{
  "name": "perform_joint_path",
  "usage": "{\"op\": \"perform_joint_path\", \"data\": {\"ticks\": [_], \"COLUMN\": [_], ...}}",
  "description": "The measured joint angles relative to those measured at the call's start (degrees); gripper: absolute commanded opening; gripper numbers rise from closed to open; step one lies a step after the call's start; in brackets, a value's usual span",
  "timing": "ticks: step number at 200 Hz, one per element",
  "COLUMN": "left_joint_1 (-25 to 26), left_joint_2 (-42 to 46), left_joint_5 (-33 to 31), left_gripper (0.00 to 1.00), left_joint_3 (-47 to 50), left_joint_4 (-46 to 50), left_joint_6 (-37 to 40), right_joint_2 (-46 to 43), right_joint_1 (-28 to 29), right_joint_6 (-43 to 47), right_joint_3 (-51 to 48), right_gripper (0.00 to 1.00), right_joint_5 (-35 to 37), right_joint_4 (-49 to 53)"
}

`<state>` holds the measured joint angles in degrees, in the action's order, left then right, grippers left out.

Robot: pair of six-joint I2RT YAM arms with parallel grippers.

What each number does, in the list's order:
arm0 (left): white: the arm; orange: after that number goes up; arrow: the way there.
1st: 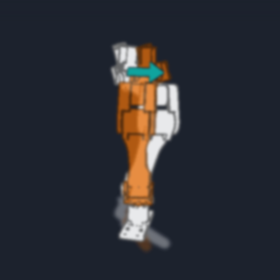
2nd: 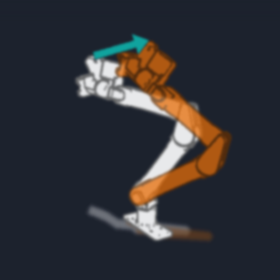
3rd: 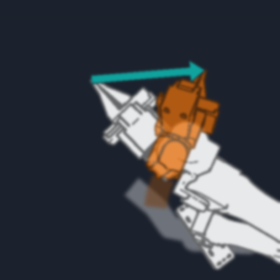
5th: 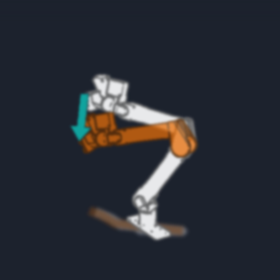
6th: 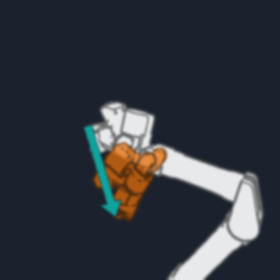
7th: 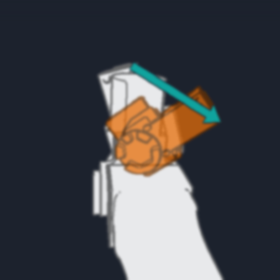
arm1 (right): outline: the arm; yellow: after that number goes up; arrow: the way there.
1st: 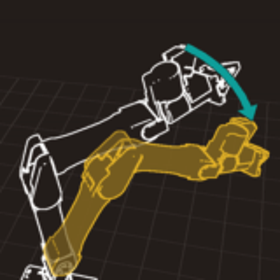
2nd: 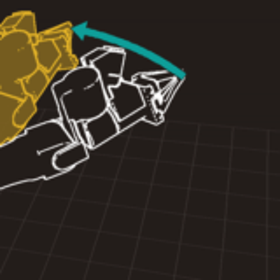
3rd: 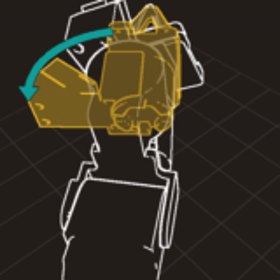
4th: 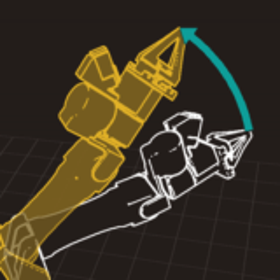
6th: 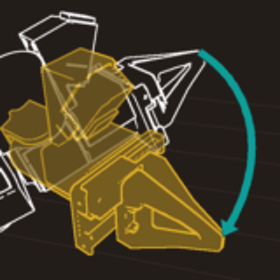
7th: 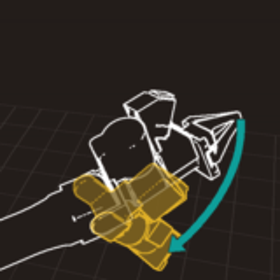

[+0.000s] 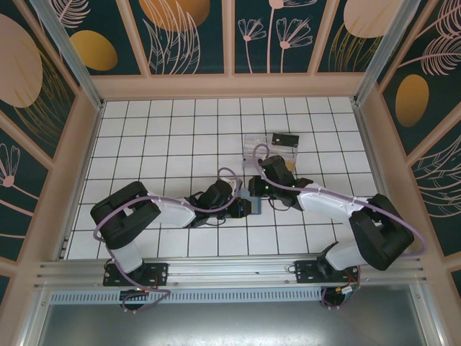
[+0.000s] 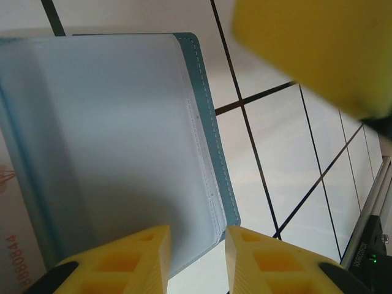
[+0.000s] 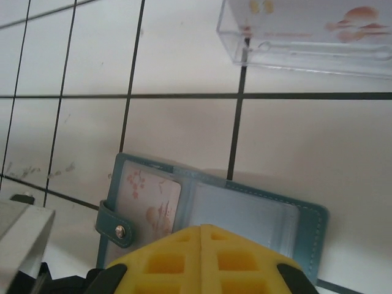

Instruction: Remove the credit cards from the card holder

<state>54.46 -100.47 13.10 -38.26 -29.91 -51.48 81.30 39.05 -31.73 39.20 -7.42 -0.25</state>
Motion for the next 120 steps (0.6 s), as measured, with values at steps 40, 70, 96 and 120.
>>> {"op": "perform_joint_path", "data": {"ticks": [40,70,96,120], "left_joint_1": [0.00,0.00,-0.61,-3.21], "left_joint_2": [1.31,8.13,13.03,14.34], "left_joint_5": [-1.01,-5.14,-8.92,-10.25], "left_gripper": [0.31,0.34,0.37,0.37], "left_joint_3": [0.15,1.14,2.03,4.74], "left_joint_4": [1.53,5.33,8.09,9.31], "left_joint_6": [-0.04,0.20,0.37,0.35], "right_joint_2": [4.11,5.90,6.45,6.27], "right_joint_1": [-0.63,-1.99,-2.10,-1.92], "right_joint_6": [-0.68,-0.85,-0.83,-0.76], "right_joint_3": [-1.40,-3.10,-3.21,-3.21], "right_gripper": [0.05,0.06,0.07,0.07], "right_joint_5": [-2.64,-2.99,-2.97,-2.71], "right_joint_4": [-2.67,-2.89,-2.93,-2.78]}}
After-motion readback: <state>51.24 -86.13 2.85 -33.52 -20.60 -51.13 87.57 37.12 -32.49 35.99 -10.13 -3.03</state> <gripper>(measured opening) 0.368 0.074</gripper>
